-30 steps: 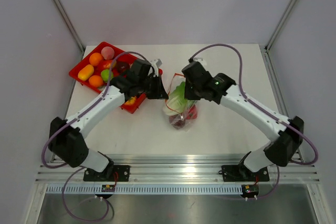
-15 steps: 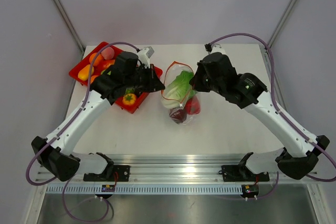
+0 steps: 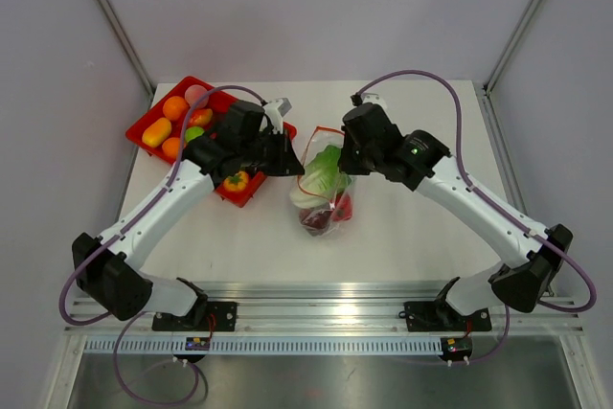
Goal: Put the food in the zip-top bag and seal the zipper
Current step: Adjust the zipper food storage bag at the center of the board.
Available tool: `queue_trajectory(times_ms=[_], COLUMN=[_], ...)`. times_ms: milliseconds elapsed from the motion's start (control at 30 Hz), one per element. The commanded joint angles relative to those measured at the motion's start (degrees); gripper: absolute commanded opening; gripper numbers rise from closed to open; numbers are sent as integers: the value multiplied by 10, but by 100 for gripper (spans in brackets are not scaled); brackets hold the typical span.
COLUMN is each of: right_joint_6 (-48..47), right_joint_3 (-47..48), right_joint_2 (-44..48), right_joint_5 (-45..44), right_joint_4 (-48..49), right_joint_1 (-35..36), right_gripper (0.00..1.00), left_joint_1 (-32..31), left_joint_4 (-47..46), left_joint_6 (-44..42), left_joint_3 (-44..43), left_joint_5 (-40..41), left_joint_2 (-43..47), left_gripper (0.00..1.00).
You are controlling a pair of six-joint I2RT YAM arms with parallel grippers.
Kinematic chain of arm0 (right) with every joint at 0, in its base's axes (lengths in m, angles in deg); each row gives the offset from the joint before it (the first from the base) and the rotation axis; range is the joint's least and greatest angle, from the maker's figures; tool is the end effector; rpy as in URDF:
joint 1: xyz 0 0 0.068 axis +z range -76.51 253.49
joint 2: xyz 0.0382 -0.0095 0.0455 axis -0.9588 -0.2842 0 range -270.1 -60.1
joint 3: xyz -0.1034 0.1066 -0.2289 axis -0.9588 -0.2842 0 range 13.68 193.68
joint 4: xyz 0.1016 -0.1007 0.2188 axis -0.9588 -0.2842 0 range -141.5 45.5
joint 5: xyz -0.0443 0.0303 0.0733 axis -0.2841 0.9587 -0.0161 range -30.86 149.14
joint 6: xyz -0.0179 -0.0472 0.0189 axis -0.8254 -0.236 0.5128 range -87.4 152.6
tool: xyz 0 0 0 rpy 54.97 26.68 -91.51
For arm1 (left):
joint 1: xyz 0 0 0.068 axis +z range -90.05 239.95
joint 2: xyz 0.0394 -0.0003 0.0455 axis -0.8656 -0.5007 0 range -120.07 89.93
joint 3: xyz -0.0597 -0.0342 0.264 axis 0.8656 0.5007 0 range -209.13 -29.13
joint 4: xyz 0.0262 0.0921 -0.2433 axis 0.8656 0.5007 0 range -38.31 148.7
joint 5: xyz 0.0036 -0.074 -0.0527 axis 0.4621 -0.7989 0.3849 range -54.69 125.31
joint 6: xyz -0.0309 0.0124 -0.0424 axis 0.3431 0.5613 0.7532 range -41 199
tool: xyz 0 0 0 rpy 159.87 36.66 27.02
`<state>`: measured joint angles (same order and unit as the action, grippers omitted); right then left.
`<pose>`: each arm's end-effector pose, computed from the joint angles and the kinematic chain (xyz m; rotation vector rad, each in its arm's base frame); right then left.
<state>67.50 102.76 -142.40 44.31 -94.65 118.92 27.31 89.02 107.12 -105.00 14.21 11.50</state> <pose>0.2167 0.2070 0.3892 -0.0839 2.3315 0.4159 0.2430 -0.1708 0.3524 0.3029 2.3834 -0.9505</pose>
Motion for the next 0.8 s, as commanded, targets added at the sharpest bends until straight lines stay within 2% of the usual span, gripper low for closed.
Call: queue_trajectory(times_ms=[0, 233, 367, 767], right_joint_6=[-12, 10, 35, 48], right_joint_3=[11, 0, -14, -25], right_joint_2=[7, -13, -29, -30], right_joint_5=[16, 69, 112, 100], right_joint_4=[51, 92, 131, 139], right_joint_1=[4, 4, 9, 10], right_gripper=[0, 0, 0, 0], left_joint_1=[-3, -11, -44, -63], left_joint_4=[-37, -89, -129, -132], left_joint_6=[-18, 28, 52, 50], left_joint_3=[-16, 0, 2, 10], left_joint_5=[-25, -60, -55, -53], left_joint_2=[15, -12, -36, -41], left_gripper=[0, 0, 0, 0])
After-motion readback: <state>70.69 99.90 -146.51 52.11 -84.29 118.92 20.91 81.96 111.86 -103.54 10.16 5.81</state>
